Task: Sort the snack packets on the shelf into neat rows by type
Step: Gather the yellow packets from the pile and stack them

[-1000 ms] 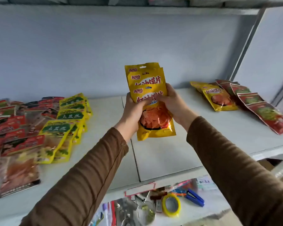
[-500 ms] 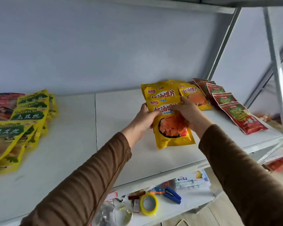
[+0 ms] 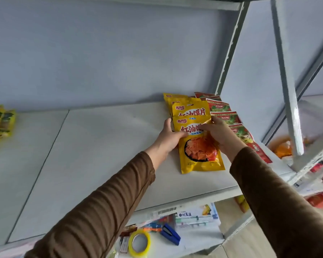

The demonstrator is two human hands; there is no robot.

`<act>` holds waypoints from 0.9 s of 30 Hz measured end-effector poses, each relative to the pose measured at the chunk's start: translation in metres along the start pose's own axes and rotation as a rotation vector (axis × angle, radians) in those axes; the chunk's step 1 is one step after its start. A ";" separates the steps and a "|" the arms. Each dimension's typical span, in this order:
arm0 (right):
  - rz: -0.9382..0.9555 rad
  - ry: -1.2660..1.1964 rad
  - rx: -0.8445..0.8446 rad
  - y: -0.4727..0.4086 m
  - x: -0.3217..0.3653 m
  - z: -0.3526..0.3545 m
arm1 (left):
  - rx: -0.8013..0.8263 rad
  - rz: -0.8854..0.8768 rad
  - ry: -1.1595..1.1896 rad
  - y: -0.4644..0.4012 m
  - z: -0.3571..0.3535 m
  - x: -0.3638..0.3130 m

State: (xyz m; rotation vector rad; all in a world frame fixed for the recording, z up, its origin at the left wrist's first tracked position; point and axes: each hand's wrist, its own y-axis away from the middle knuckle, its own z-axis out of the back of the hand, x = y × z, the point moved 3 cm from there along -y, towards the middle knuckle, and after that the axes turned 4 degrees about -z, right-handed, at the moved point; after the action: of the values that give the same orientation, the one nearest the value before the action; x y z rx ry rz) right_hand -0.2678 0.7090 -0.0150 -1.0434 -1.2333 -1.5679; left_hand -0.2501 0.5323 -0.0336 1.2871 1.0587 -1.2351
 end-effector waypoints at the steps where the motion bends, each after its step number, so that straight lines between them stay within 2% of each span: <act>1: 0.011 0.036 0.004 -0.007 0.001 0.005 | -0.019 0.003 -0.017 -0.004 -0.006 -0.001; 3: 0.035 0.148 -0.002 -0.018 0.000 0.011 | -0.048 0.017 -0.092 -0.009 -0.015 -0.001; 7: 0.187 0.559 -0.053 -0.026 -0.002 0.013 | -0.095 0.053 -0.388 -0.014 -0.022 -0.002; 10: 0.308 0.711 -0.091 -0.028 -0.003 0.015 | -0.110 0.059 -0.503 -0.016 -0.023 -0.006; 13: 0.335 0.766 -0.078 -0.030 -0.005 0.018 | -0.080 0.065 -0.418 -0.015 -0.027 -0.009; 21: 0.380 1.008 -0.055 -0.021 -0.005 0.024 | -0.009 0.087 -0.387 -0.007 -0.032 -0.006; 27: 0.387 1.015 -0.069 -0.012 -0.006 0.024 | -0.011 0.076 -0.417 0.001 -0.032 -0.003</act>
State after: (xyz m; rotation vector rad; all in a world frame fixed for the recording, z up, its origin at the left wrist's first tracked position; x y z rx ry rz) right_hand -0.2751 0.7346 -0.0202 -0.3542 -0.2606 -1.5021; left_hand -0.2465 0.5640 -0.0314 0.9929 0.7087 -1.3623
